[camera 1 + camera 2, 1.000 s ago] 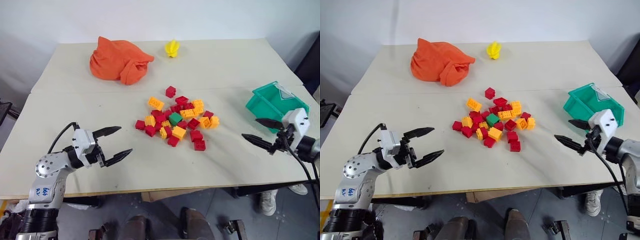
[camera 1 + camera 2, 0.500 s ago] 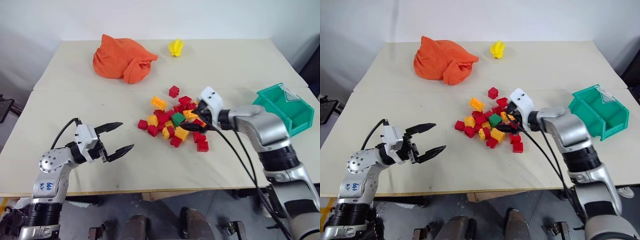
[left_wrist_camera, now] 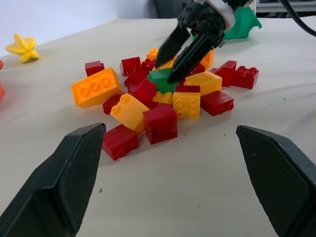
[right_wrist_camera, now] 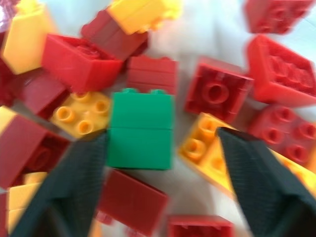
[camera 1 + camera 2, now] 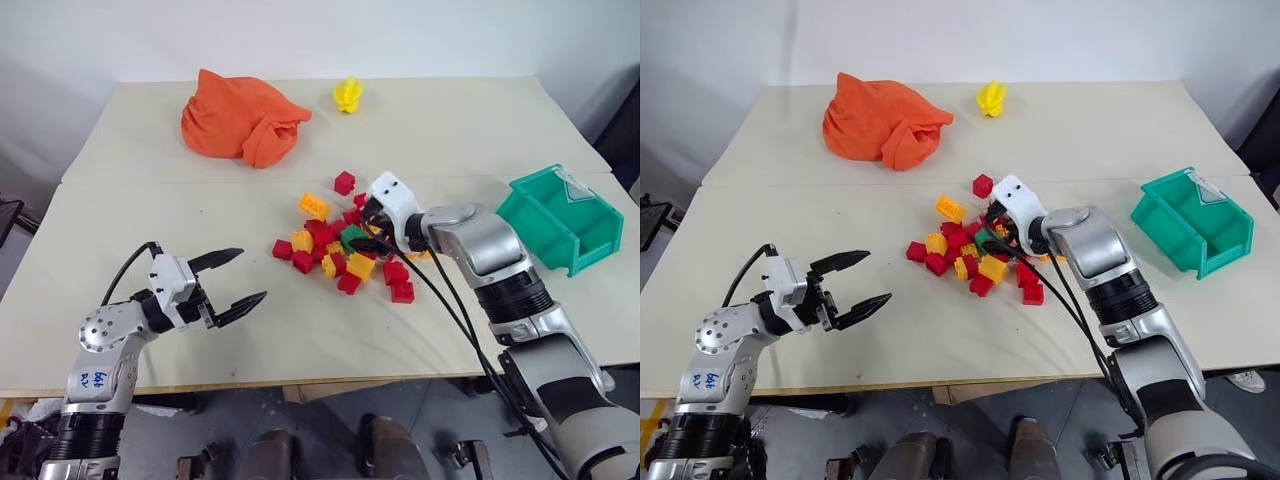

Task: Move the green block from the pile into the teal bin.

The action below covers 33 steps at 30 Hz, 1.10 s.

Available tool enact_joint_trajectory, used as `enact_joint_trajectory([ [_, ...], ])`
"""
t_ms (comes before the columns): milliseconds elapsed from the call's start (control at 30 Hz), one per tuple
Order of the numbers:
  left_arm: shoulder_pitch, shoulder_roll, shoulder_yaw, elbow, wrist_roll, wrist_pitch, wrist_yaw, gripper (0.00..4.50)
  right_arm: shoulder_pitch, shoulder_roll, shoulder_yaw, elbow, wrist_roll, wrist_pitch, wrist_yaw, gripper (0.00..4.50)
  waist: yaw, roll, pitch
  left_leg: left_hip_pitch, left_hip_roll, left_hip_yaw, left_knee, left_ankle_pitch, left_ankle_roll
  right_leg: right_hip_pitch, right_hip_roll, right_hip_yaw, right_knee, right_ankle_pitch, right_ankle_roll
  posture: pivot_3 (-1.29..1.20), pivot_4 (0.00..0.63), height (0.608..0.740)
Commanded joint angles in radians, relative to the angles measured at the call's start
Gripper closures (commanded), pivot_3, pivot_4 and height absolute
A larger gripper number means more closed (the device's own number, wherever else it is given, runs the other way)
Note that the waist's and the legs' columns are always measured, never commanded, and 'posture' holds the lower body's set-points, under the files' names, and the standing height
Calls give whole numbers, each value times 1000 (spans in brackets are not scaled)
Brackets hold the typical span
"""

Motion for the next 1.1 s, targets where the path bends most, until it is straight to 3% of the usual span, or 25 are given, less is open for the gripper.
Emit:
enact_joint_trajectory([
  [33,-10,-1,4,-25,-1,-20,3,0,-8,-7,12,-20,-27,-31,9,2300,-1,0,0,0,0,0,0,0,0,0,0,0,0,0,0,0,150,740],
  [100,-10,-2,5,-25,-1,-20,3,0,-4,-15,20,-28,-38,-45,13,2977,-2,0,0,0,0,0,0,0,0,0,0,0,0,0,0,0,150,740],
  [133,-10,-2,5,-26,-1,-19,3,0,-1,-18,22,-32,-42,-50,16,3035,-3,0,0,0,0,0,0,0,0,0,0,0,0,0,0,0,150,740],
  [267,-12,-5,3,-25,-1,-19,4,0,7,-23,5,-42,-49,-79,18,3035,-5,0,0,0,0,0,0,0,0,0,0,0,0,0,0,0,150,740],
  [400,-24,-15,-12,-35,-5,-16,0,0,47,-43,-97,-63,-9,-235,31,3035,-4,0,0,0,0,-1,0,0,0,0,0,0,0,0,0,0,150,740],
  [600,-62,-52,-48,-79,-25,8,6,0,167,-126,-407,-99,98,-414,5,3035,14,0,0,0,-1,-1,0,0,0,1,0,-1,-1,0,0,0,150,740],
  [700,-92,-78,-75,-94,-31,16,4,0,239,-214,-582,-53,89,-510,-75,3035,17,0,0,0,-1,0,0,0,0,2,0,-1,-1,0,0,0,150,740],
  [800,-126,-98,-94,-85,-27,17,-2,0,293,-293,-673,12,57,-555,-147,3035,15,0,0,0,-3,4,0,0,0,2,0,-1,-1,0,0,0,150,740],
  [933,-175,-114,-109,-49,-21,12,-13,0,351,-376,-724,105,8,-591,-224,3035,12,0,0,0,-3,7,0,0,0,2,0,-1,-1,0,0,0,150,740],
  [1100,-210,-122,-112,-15,-20,6,-27,0,384,-394,-753,149,27,-567,-247,3035,6,0,0,3,-1,9,0,0,1,2,0,1,-1,0,0,0,150,740],
])
